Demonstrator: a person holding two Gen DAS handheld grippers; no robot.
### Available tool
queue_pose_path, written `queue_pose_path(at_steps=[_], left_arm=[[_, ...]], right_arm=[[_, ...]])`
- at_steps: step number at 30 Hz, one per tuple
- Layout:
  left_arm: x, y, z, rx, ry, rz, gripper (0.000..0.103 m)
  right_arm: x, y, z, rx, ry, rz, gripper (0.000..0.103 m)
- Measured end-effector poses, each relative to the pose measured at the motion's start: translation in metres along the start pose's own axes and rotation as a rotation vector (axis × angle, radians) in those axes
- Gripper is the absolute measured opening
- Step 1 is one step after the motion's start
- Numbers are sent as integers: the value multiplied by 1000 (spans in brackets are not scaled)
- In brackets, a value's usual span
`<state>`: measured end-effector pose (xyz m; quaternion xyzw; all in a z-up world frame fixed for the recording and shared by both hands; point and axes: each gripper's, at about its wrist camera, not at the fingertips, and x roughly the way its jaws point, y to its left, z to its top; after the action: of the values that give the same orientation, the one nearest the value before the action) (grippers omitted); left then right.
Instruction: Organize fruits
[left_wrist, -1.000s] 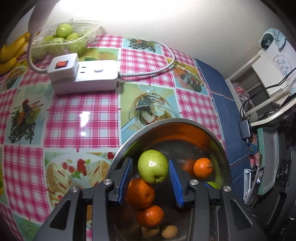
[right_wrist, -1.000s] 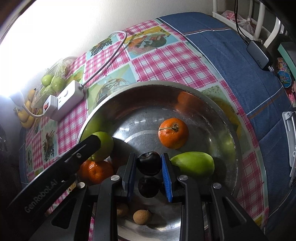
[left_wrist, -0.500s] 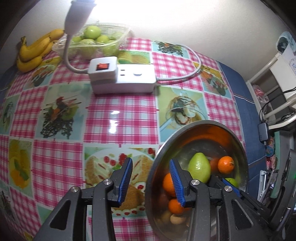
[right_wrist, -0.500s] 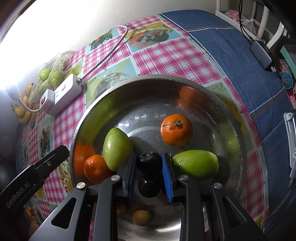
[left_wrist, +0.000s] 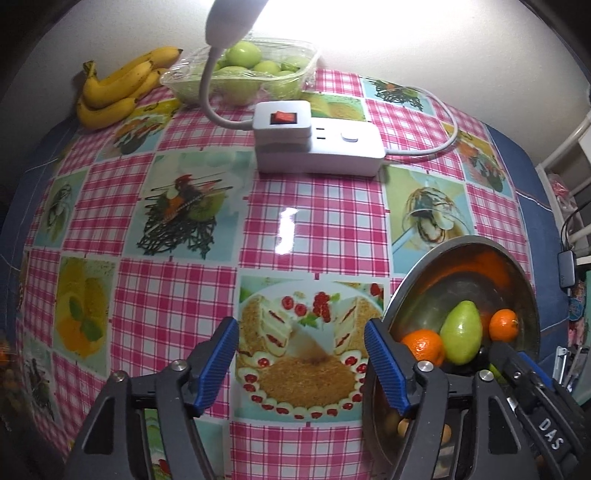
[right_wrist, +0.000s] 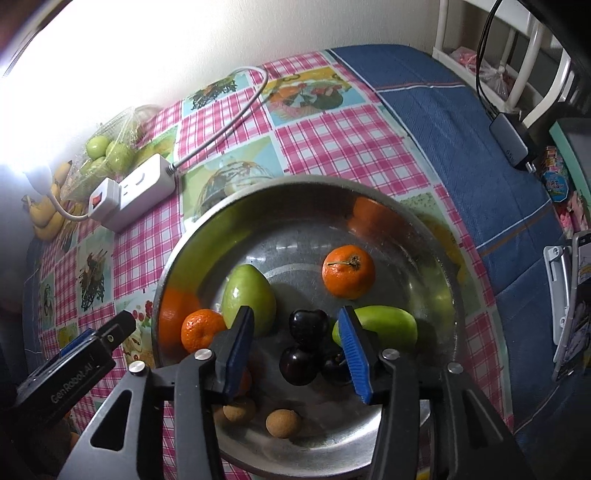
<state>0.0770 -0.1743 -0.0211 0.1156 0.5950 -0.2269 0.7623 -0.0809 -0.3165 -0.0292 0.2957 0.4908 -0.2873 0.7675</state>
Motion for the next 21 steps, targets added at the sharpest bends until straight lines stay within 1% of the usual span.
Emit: queue_pose_path(at_steps=[1,3,5,7,8,11,13,15,21], left_arm=[[-1,1,-1,-2,-2,3,80],[-2,4,-3,-3,-11,16,86],[-3,7,-7,-5,-20,31,94],[-4,11,-10,-10,-26,43,98],[-4,13,-12,-13,-28,48,100],[-5,19,-17,-24,-37,63,103],[-7,24,-20,-29,-48,69,103],[-11,27,-23,-29,-63,68,103],[-22,37,-41,-26,-90,68,103]], right_arm=[[-2,1,0,-6,-7,-2,63],[-5,3,-1,-20,-15,-8,67],[-7,6,-2,-33,-19,-15,70],[-6,9,-4,-40,-19,-19,83],[-6,9,-5,-44,-21,-20,85],[-6,12,-9,-52,-25,-19,90],[-7,13,-12,-55,-33,-12,96],[-8,16,-16,-66,-41,-11,100],[-10,22,-29,-83,-54,-10,100]])
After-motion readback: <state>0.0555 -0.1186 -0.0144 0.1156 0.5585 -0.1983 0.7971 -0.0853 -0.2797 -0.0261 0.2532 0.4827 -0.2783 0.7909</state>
